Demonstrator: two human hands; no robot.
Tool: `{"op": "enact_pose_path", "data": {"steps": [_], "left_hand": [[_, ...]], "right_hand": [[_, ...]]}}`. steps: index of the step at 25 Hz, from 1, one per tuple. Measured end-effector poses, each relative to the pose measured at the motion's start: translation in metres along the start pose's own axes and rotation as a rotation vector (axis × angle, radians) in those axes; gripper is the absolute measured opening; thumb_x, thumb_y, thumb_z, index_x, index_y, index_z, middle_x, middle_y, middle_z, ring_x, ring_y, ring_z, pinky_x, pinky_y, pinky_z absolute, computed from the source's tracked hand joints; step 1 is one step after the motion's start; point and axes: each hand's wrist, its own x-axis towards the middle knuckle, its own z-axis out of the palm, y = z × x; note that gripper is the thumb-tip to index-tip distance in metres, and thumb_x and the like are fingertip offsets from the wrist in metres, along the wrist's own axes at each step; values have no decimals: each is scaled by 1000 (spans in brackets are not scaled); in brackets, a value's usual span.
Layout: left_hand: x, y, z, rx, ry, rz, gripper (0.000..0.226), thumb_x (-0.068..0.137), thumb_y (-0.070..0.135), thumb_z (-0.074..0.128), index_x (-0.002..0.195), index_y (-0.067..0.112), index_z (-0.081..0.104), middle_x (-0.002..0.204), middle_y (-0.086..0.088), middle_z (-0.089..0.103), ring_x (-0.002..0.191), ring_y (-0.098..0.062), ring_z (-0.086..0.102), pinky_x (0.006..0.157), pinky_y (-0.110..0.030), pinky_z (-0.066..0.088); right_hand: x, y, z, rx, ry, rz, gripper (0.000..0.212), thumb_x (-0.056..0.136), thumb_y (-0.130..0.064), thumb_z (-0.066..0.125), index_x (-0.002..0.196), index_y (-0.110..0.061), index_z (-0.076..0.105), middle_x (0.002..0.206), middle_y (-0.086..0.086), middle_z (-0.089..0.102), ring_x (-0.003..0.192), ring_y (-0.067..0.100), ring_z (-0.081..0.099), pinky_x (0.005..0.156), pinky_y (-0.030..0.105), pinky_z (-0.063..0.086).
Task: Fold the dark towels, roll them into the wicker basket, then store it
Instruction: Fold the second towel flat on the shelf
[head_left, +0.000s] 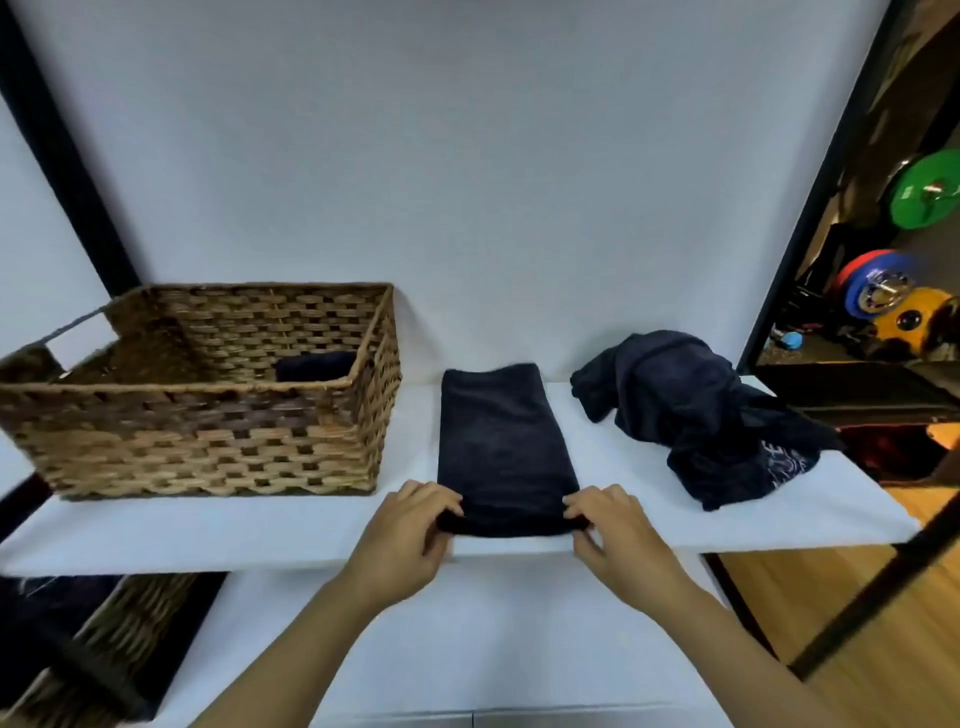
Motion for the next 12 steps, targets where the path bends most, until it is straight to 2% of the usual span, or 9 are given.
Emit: {"op": "enact_pose_path", "data": {"steps": [2, 4, 6, 7, 8, 10, 12], "left_hand": [[-16, 12, 2, 39, -12, -3, 26, 86, 25, 57, 112, 29, 61, 121, 17, 60, 115, -9, 49, 95, -35, 45], [-31, 20, 8, 115, 1, -21, 29, 87, 46, 52, 110, 30, 60, 116, 18, 57, 116, -9, 46, 100, -38, 35], [-38, 30, 12, 258, 37, 16, 40, 85, 63, 52, 106, 30, 60, 112, 16, 54, 115, -10, 45, 103, -42, 30], [-39, 35, 15, 317, 50, 58, 45, 83, 67, 54, 106, 29, 61, 113, 13, 54, 116, -11, 46, 104, -43, 30], [-37, 40, 19, 346, 61, 113, 49, 82, 68, 58, 108, 27, 62, 116, 11, 55, 118, -13, 46, 104, -42, 33], [-31, 47, 30, 338, 48, 186, 53, 80, 61, 68, 115, 23, 62, 120, 8, 57, 117, -16, 50, 99, -36, 41], [-27, 46, 41, 294, 29, 173, 47, 80, 49, 75, 116, 20, 62, 117, 7, 59, 108, -17, 55, 89, -32, 48]], "right_hand": [[-14, -18, 3, -54, 73, -49, 28, 81, -2, 73, 102, -18, 64, 101, -19, 52, 89, 6, 40, 75, 31, 49], [-30, -27, 7, -108, 112, -74, 26, 79, -6, 74, 98, -19, 61, 98, -12, 56, 87, 9, 38, 72, 31, 43], [-39, -33, 11, -188, 85, -96, 26, 84, -28, 69, 108, -22, 60, 106, -11, 54, 97, 11, 44, 83, 34, 43], [-40, -36, 15, -259, 63, -122, 36, 85, -38, 66, 117, -22, 59, 115, -9, 54, 107, 15, 47, 92, 36, 43], [-38, -41, 21, -325, 43, -157, 49, 85, -45, 67, 126, -20, 58, 126, -5, 54, 118, 20, 49, 100, 38, 42], [-29, -52, 37, -390, 14, -209, 64, 81, -45, 74, 135, -17, 57, 140, 3, 52, 130, 25, 47, 105, 41, 43], [-18, -58, 50, -389, 21, -246, 62, 78, -39, 80, 131, -13, 62, 131, 5, 58, 116, 26, 54, 96, 41, 53]]}}
